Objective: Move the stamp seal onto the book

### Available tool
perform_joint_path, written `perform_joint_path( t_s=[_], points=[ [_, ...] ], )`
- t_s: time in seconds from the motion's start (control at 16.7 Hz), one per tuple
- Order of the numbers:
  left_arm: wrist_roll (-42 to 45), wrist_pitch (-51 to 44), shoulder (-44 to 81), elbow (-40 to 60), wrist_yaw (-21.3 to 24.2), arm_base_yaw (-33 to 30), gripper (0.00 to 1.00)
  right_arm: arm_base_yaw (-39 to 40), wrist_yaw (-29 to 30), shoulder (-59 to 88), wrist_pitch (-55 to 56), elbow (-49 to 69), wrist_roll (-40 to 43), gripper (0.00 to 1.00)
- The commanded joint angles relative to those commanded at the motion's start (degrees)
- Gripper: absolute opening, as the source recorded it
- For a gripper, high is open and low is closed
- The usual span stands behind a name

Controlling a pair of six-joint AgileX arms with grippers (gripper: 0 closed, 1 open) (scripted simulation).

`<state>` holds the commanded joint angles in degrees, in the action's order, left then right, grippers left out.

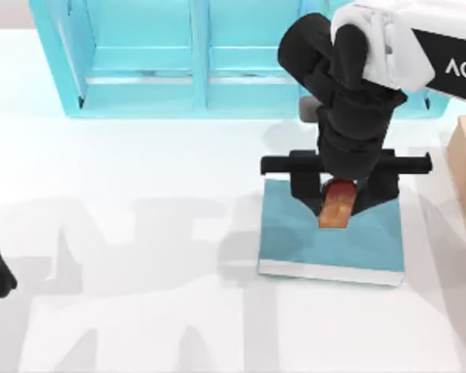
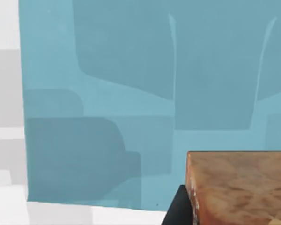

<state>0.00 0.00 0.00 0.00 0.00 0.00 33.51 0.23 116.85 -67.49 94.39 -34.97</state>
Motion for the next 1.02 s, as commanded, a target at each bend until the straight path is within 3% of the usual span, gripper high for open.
perform_joint_path(
  t_s=[0.24,1.02],
  points=[
    [0.00,0.00,0.00,0.00,0.00,0.00,1.00,0.06,0.02,-0.01,-0.25,0.20,0.02,0.00],
    [0.00,0.00,0.00,0.00,0.00,0.00,1.00,0.06,0.02,-0.01,-0.25,0.20,0.02,0.98]
  ],
)
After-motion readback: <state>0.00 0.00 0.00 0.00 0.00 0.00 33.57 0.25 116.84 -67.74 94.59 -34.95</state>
